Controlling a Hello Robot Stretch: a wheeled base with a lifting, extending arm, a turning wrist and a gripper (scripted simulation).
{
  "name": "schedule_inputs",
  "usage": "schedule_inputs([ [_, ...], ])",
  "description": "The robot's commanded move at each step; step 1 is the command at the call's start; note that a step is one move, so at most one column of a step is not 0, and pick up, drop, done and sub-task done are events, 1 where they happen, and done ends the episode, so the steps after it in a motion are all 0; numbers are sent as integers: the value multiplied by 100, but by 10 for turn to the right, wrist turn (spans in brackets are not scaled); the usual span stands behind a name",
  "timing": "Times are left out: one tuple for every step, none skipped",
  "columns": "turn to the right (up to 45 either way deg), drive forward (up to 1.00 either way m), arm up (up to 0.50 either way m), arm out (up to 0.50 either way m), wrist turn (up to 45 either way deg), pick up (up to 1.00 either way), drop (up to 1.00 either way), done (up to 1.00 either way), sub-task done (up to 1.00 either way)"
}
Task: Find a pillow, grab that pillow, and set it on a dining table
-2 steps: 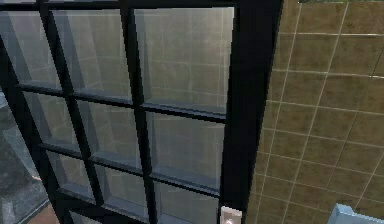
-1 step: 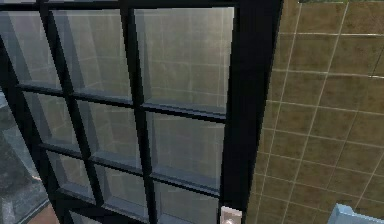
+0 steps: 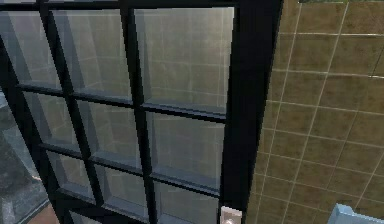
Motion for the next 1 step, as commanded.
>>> schedule_inputs([
  [0, 0, 0, 0, 150, 0, 0, 0, 0],
])
